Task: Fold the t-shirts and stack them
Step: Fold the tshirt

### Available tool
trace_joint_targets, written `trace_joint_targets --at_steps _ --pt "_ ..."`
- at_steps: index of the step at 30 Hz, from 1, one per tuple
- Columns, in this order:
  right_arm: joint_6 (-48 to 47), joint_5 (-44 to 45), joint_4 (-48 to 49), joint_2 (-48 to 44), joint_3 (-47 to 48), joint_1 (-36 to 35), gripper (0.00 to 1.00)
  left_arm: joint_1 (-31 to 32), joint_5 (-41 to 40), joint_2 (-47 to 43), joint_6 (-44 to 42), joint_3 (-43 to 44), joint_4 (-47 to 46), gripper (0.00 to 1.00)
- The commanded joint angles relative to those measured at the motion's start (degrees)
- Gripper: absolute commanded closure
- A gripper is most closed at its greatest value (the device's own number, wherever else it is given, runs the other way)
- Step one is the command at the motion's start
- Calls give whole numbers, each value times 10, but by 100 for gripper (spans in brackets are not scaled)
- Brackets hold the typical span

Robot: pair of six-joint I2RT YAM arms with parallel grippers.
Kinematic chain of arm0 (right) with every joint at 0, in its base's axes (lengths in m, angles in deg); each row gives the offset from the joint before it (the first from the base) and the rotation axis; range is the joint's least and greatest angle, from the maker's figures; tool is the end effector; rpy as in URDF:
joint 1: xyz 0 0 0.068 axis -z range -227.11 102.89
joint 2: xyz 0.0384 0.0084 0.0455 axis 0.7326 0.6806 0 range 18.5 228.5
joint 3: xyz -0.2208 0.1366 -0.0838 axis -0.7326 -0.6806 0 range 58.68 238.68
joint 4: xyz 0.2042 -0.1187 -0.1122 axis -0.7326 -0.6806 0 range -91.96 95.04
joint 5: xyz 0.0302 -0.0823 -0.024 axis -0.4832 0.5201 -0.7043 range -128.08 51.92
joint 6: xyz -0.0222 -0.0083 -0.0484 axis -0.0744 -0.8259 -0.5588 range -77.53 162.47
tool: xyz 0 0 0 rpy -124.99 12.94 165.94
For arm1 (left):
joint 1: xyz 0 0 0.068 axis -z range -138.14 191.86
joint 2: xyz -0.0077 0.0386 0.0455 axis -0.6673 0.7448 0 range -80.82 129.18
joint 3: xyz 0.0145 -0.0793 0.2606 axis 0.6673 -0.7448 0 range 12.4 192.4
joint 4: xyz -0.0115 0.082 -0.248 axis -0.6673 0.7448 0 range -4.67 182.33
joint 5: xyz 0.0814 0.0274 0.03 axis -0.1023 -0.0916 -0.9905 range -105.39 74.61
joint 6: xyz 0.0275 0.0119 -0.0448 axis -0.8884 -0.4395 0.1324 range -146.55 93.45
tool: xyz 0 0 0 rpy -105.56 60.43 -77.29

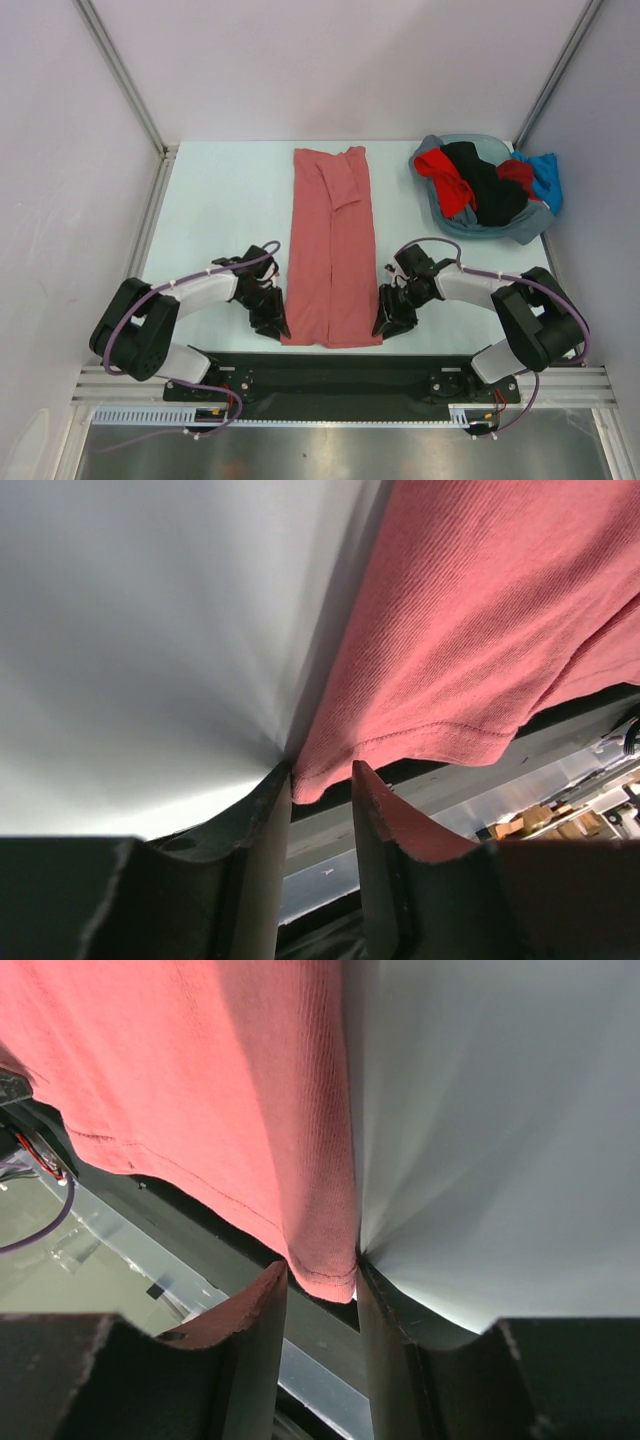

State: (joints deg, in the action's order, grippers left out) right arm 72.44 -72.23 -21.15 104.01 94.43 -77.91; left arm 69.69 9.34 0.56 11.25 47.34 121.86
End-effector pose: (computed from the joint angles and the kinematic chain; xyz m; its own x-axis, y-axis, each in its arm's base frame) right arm 0.1860 0.1341 0.1282 -0.9920 -0.1101 0.0620 -0.0521 0.8034 0.5931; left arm 0.1751 -0.1093 0.1328 -0.9811 -0.1116 0.1579 -0.1672 0.8998 -0.4031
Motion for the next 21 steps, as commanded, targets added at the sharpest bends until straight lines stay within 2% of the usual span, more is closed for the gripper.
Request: trace_joint_targets --at_steps 1,5,6,7,8,11,15,17,21 --pt "-8 13 5 4 -12 -4 61 8 -23 9 11 -22 -30 69" --pt "-8 8 15 10 -18 -4 66 9 -14 11 21 -36 -49 84" --pt "-8 8 17 11 -18 -4 78 10 -12 12 22 -36 -59 93" --pt "-10 9 20 14 -17 -4 86 14 -7 11 23 -32 -64 97" --pt "-14 15 20 6 -10 -4 100 30 -13 -2 29 -4 -67 100" --pt "-9 36 7 -35 6 -3 100 36 -27 -20 38 24 -62 99" --pt "-6 49 -26 -80 69 35 100 36 -50 -48 69 86 -45 100" --pt "-16 39 -32 -54 102 71 100 28 -65 -41 75 137 -42 100" --pt "-39 37 -49 45 240 109 100 -11 -73 22 75 238 -47 100"
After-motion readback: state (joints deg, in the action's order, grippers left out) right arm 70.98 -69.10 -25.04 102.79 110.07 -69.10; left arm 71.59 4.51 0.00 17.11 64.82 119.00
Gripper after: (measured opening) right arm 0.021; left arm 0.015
